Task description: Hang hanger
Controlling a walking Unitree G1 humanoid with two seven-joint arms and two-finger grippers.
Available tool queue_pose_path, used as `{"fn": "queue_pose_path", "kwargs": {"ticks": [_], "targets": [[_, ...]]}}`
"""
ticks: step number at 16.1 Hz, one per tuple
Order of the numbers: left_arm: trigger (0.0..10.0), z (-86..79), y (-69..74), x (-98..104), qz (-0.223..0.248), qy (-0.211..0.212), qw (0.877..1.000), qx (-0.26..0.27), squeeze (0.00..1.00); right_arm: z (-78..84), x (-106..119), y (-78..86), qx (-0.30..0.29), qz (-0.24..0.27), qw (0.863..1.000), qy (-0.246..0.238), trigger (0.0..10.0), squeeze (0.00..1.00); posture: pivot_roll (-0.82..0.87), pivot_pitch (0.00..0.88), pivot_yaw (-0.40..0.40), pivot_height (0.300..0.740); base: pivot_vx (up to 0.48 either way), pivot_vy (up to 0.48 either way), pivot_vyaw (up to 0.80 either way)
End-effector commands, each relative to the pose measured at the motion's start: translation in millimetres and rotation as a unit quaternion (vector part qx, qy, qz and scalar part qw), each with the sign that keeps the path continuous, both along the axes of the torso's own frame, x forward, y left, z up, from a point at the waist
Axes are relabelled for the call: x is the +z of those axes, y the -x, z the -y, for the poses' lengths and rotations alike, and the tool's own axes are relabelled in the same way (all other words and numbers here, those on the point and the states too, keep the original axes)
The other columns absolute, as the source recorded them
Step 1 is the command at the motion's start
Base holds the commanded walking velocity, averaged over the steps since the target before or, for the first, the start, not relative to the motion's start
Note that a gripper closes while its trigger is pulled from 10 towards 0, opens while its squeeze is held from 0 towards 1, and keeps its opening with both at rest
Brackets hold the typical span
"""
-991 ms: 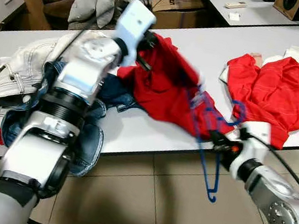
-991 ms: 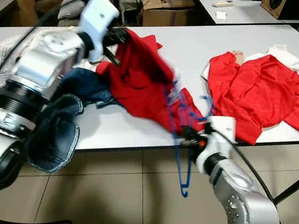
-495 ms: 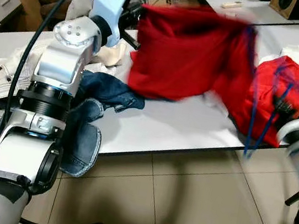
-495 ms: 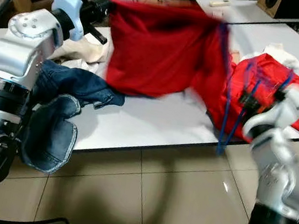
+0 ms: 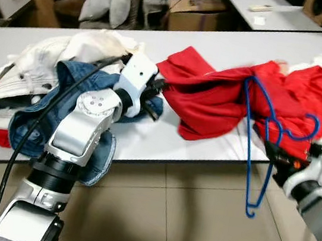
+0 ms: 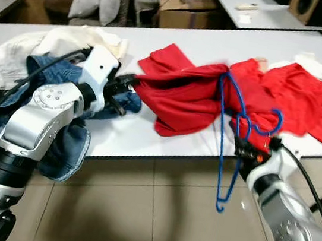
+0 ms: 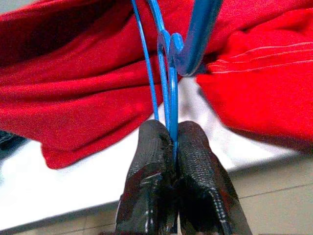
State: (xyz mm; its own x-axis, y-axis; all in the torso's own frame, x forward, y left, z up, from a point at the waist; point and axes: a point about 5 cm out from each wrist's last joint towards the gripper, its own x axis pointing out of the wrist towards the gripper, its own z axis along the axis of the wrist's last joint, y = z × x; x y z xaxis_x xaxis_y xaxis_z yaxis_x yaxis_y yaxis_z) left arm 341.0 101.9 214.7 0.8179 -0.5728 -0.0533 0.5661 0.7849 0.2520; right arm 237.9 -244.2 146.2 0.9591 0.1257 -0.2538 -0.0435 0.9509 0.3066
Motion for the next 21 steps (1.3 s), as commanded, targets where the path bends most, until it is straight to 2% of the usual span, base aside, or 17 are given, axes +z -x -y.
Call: {"fn": "queue_pose_path", "kwargs": {"ticks": [1,2,3,5,7,8,10,12,16,17,18,19,20,21], "targets": [[0.0,-6.4,-6.4,18.6,0.048,-0.003,0.998,0.038,0.0,2.6,3.7,12.2,-0.002,-0.004,1.0,0.007,10.0,0.0,-0.16,0.0,0.102,0.74,0.0,0.0,0.0],[0.0,-6.1,-8.7,25.9,0.056,0.014,0.997,0.047,0.0,5.0,4.5,21.8,0.001,-0.008,1.0,0.017,10.0,0.0,-0.17,0.0,0.115,0.74,0.0,0.0,0.0],[0.0,-5.3,-10.8,32.5,0.066,0.022,0.996,0.05,0.0,2.4,10.0,31.3,0.033,0.0,0.999,0.026,10.0,0.0,-0.18,0.0,0.124,0.74,0.0,0.0,0.0],[0.0,-0.7,-10.9,35.3,0.071,0.024,0.997,0.034,0.0,-7.9,17.2,42.5,0.092,0.007,0.996,0.015,10.0,0.0,-0.2,0.0,0.144,0.74,0.0,0.0,0.0],[0.0,12.5,-6.7,29.8,0.065,0.02,0.998,-0.004,0.0,-26.5,18.7,57.0,0.167,-0.011,0.986,-0.005,10.0,0.0,-0.22,0.0,0.157,0.74,0.0,0.0,0.0],[0.0,19.4,-2.1,25.0,0.059,0.014,0.998,-0.031,0.0,-30.6,11.0,58.4,0.169,-0.034,0.985,0.0,10.0,0.0,-0.22,0.0,0.157,0.74,0.0,0.0,0.0],[0.0,23.3,1.0,20.7,0.062,0.0,0.997,-0.041,0.0,-29.2,-1.6,56.8,0.168,-0.076,0.98,0.07,10.0,0.0,-0.21,0.0,0.155,0.74,0.0,0.0,0.0],[0.0,24.9,2.3,20.4,0.062,0.0,0.997,-0.047,0.0,-32.9,2.0,51.2,0.184,-0.072,0.977,0.081,10.0,0.0,-0.21,0.0,0.147,0.74,0.0,0.0,0.0],[0.0,21.8,3.9,19.9,0.066,-0.007,0.997,-0.049,0.0,-33.7,9.3,39.9,0.2,-0.052,0.964,0.167,10.0,0.0,-0.19,0.0,0.132,0.74,0.0,0.0,0.0],[0.0,17.6,0.8,10.7,0.046,-0.02,0.998,-0.025,0.0,-34.5,5.2,41.8,0.258,-0.069,0.916,0.299,10.0,0.0,-0.19,0.0,0.125,0.74,0.0,0.0,0.0],[0.0,14.8,-1.3,5.6,0.034,-0.025,0.999,-0.01,0.0,-34.7,4.3,42.9,0.273,-0.072,0.9,0.332,10.0,0.0,-0.19,0.0,0.125,0.74,0.0,0.0,0.0],[0.0,6.0,-7.8,-10.0,-0.008,-0.014,0.999,0.039,0.0,-31.5,4.5,42.7,0.297,-0.064,0.849,0.432,10.0,0.0,-0.19,0.0,0.123,0.74,0.0,0.0,0.0],[0.0,1.0,-11.2,-18.2,-0.033,0.006,0.997,0.069,0.0,-30.1,4.9,41.8,0.305,-0.053,0.828,0.467,10.0,0.0,-0.18,0.0,0.122,0.74,0.0,0.0,0.0],[0.0,-3.8,-13.8,-26.0,-0.055,0.023,0.993,0.099,0.0,-28.5,5.0,41.2,0.306,-0.045,0.815,0.49,10.0,0.0,-0.19,0.0,0.123,0.74,0.0,0.0,0.0]]}}
